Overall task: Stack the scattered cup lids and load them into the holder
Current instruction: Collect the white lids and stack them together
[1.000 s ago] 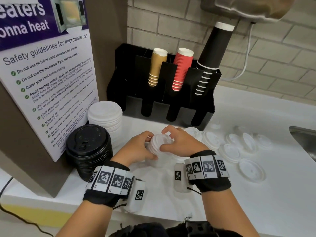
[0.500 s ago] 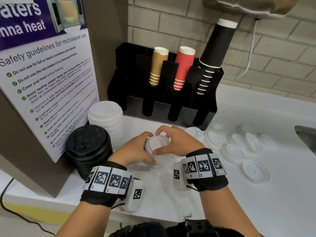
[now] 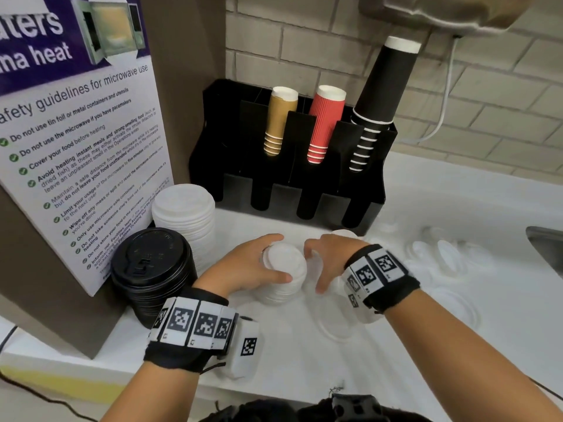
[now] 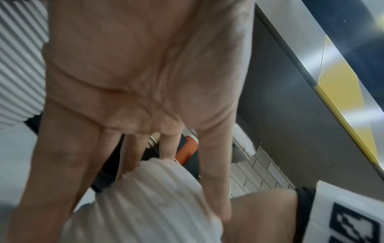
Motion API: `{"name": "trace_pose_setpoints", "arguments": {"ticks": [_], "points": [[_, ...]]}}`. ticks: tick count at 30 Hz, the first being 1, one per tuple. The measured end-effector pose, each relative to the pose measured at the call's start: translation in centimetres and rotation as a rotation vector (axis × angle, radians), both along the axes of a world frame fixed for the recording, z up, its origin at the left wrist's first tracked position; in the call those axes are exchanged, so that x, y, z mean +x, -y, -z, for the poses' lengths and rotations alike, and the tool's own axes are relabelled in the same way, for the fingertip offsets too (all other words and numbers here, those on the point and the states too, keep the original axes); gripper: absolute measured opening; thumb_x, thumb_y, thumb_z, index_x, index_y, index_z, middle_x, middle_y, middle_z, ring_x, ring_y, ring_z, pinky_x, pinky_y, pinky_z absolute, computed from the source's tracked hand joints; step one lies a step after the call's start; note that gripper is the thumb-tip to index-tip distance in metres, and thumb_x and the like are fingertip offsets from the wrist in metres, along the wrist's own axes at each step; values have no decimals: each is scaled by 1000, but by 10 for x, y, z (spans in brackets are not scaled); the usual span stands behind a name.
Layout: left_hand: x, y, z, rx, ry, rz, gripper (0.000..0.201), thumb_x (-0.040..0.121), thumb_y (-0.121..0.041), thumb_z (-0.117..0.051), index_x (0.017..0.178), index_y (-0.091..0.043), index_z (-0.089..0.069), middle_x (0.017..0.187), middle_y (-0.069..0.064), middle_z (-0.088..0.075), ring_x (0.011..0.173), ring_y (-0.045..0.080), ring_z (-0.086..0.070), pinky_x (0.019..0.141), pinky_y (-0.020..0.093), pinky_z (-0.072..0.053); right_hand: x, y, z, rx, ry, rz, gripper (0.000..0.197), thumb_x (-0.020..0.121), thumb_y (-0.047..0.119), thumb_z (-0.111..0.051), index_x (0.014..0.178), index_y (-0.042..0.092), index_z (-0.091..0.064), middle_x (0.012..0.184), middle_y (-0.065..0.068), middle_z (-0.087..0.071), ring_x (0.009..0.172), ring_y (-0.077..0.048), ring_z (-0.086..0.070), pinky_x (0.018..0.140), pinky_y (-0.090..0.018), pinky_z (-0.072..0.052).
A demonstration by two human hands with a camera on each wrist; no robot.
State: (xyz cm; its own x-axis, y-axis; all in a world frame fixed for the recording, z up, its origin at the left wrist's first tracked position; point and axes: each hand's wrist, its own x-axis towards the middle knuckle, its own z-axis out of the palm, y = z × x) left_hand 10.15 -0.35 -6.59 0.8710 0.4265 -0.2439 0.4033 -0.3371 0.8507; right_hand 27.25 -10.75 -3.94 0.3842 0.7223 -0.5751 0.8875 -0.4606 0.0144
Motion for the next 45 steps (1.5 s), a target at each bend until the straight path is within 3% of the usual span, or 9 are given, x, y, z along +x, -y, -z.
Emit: {"name": "trace_pose_setpoints", "arguments": {"ticks": [5, 11, 16, 20, 27, 33, 39, 41, 45], "points": [[1, 1, 0, -39, 10, 11, 71, 75, -13, -83, 134, -32, -48, 112, -20, -51, 105, 12, -52, 77, 26, -55, 4, 1, 7, 36, -18, 2, 64, 70, 28, -80, 124, 24, -45, 105, 2, -48, 83, -14, -50, 58, -24, -38], [5, 5, 3, -82, 31, -35, 76, 78, -10, -79, 143, -24, -43, 128, -5, -50, 115, 21, -53, 86, 37, -57, 29, 24, -21, 391, -187, 263, 50, 77, 35, -74, 119, 30, -48, 114, 1, -52, 98, -20, -57, 84, -34, -49], [4, 5, 3, -114, 57, -12, 65, 77, -8, -80, 133, -27, -51, 124, -6, -59, 115, 21, -57, 89, 38, -55, 1, 31, -13, 675, -504, 325, 37, 79, 39, -74, 112, 35, -57, 109, 7, -58, 86, -10, -59, 77, -24, -47], [4, 5, 3, -99, 70, -18, 57, 75, -8, -81, 122, -28, -55, 114, -7, -63, 110, 19, -60, 93, 40, -53, -16, 27, -3, 739, -443, 261, 37, 78, 41, -75, 111, 31, -61, 107, 8, -60, 83, 0, -56, 67, -10, -43], [5, 6, 3, -110, 57, -25, 64, 70, -7, -84, 127, -20, -58, 117, -2, -66, 110, 17, -61, 93, 40, -54, -30, 22, 3, 797, -341, 183, 50, 71, 40, -82, 115, 26, -62, 107, 7, -54, 89, -3, -51, 81, -19, -42], [8, 4, 4, -95, 20, -42, 70, 68, -7, -86, 131, -18, -56, 121, 0, -64, 114, 20, -59, 96, 43, -52, -34, 18, 4, 799, -288, 148, 53, 68, 38, -84, 115, 27, -61, 108, 6, -52, 92, -7, -49, 80, -18, -39], [6, 3, 4, -128, 19, -58, 97, 65, -5, -87, 145, -26, -36, 133, -3, -54, 125, 20, -51, 97, 43, -52, -36, 17, 6, 801, -292, 106, 54, 67, 30, -85, 115, 25, -62, 111, 3, -51, 97, -11, -48, 83, -20, -39], [6, 2, 5, -125, 37, -47, 94, 64, -3, -87, 143, -27, -41, 131, -1, -57, 124, 22, -52, 98, 45, -51, -38, 18, 7, 805, -310, 98, 54, 67, 29, -85, 116, 25, -62, 112, 4, -51, 99, -10, -47, 85, -20, -38], [2, 0, 7, -130, -9, -34, 106, 60, -8, -91, 146, -33, -34, 136, -3, -53, 128, 18, -49, 106, 44, -45, -28, 28, 3, 870, -381, 208, 39, 78, 38, -76, 113, 32, -60, 113, 8, -50, 100, -8, -50, 77, -11, -37]]}}
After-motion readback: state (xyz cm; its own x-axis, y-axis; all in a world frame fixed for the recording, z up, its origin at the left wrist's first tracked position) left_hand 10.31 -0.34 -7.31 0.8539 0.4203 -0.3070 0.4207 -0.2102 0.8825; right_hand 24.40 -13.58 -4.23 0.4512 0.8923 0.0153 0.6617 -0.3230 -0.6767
